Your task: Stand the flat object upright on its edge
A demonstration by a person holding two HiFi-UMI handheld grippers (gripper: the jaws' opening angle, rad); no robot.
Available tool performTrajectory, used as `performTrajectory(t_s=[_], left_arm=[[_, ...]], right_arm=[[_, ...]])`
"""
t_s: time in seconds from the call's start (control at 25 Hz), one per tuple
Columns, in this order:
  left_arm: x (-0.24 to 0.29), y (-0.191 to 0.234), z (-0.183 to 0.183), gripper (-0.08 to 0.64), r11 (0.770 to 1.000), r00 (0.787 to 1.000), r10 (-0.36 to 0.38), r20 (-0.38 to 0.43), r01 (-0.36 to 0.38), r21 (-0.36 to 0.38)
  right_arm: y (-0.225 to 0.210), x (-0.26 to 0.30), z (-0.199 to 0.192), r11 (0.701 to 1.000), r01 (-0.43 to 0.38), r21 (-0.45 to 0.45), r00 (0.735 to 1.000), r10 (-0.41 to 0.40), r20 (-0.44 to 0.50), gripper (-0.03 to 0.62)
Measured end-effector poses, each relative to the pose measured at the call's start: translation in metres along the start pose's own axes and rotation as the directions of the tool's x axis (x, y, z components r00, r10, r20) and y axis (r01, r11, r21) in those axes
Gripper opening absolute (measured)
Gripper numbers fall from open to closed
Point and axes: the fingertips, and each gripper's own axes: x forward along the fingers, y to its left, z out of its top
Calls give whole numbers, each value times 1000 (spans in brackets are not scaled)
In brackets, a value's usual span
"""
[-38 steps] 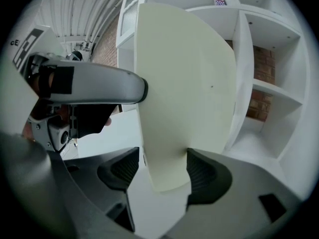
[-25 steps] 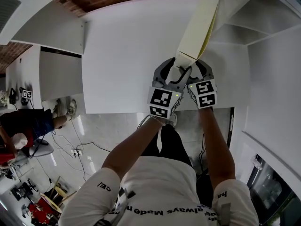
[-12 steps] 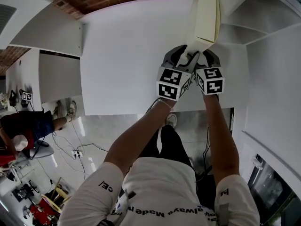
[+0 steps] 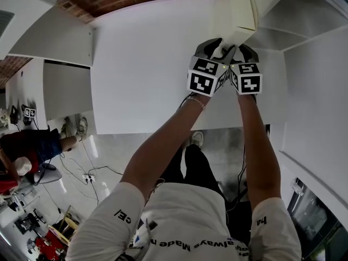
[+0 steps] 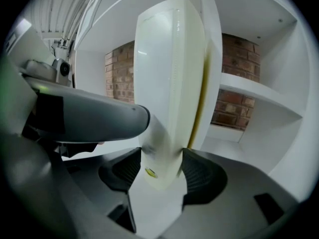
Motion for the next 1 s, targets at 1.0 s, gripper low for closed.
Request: performTrajectory(t_s=[1.0], left_arm=[[-140, 1, 55, 172, 1000, 997, -10, 77, 9, 14]], right_arm=[[26, -99, 45, 997, -27, 67, 990, 17, 140, 173]])
